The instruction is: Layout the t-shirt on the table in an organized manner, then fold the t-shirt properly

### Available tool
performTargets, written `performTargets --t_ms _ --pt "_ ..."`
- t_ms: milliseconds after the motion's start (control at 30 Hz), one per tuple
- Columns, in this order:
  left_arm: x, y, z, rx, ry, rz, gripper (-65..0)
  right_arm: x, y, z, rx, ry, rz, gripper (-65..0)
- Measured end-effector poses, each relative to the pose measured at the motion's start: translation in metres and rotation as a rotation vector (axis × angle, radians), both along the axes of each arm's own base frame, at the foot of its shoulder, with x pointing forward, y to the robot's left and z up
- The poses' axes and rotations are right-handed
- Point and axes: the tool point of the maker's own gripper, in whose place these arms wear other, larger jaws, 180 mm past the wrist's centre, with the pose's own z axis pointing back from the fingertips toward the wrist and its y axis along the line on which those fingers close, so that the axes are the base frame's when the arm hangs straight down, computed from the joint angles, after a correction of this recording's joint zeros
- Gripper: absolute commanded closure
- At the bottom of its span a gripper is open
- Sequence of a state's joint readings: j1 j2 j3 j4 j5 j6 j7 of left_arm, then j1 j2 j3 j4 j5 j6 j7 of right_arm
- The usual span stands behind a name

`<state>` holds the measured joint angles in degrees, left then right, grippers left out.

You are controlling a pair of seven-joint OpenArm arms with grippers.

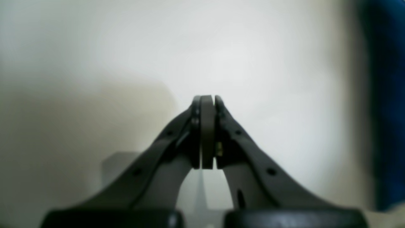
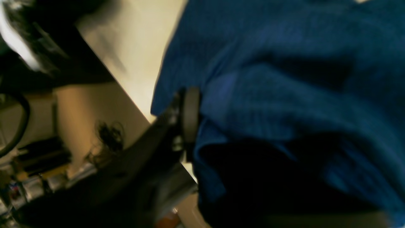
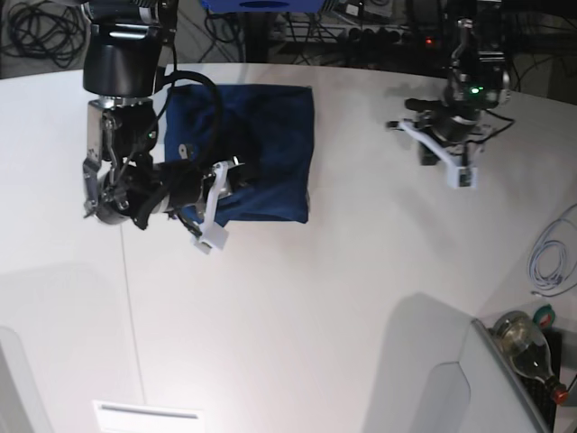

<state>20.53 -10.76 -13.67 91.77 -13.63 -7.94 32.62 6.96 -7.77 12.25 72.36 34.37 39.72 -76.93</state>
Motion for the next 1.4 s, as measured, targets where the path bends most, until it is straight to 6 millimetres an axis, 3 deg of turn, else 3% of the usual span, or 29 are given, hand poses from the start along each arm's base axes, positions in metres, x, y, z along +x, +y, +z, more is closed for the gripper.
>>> performTargets --t_ms 67,167,333,567,833,933,1033,1133,1200,1267,1333,1400 --pt "-0.01 0.033 0.017 0.05 -0.027 0.073 0.0 -0.003 0.002 -0.003 0.007 0.015 0.001 -27.5" --pt "-0.023 0.054 0.029 0.086 -0.039 0.122 0.0 0.0 0.003 -0.002 0.016 0.005 -0.012 -33.6" --pt "-0.03 0.063 0.033 0.097 -0.038 0.137 0.0 0.001 0.007 -0.001 0.007 -0.003 0.017 -35.9" --pt "-0.03 0.06 0.03 0.09 -0.035 0.134 0.0 -0.009 0.061 0.01 0.037 -0.096 0.197 -35.9" --pt "-0.031 0.061 0.031 0.091 -0.035 0.136 0.0 -0.035 0.097 0.012 0.029 -0.138 0.388 -35.9" --pt "-0.031 0.061 0.031 0.091 -0.035 0.137 0.0 -0.038 0.106 0.027 0.031 -0.194 0.431 -35.9" --pt "-0.031 0.064 0.032 0.094 -0.038 0.143 0.0 -0.014 0.093 0.063 -0.008 -0.343 0.422 -35.6" --pt "-0.038 0.092 0.042 0.127 -0.052 0.21 0.0 0.013 0.042 0.098 -0.074 -0.474 0.282 -35.1" --pt "-0.053 0.126 0.052 0.181 -0.058 0.289 0.0 0.02 -0.003 0.099 -0.166 -0.448 0.144 -28.1" --pt "-0.074 0.156 0.054 0.218 -0.038 0.381 0.0 0.02 -0.032 0.09 -0.212 -0.413 0.077 -14.1" --pt "-0.089 0.172 0.053 0.227 -0.017 0.423 0.0 0.022 -0.039 0.085 -0.201 -0.404 0.043 0.0" --pt "-0.091 0.177 0.058 0.22 -0.026 0.397 0.0 0.028 -0.039 0.077 -0.164 -0.388 0.014 -2.4"
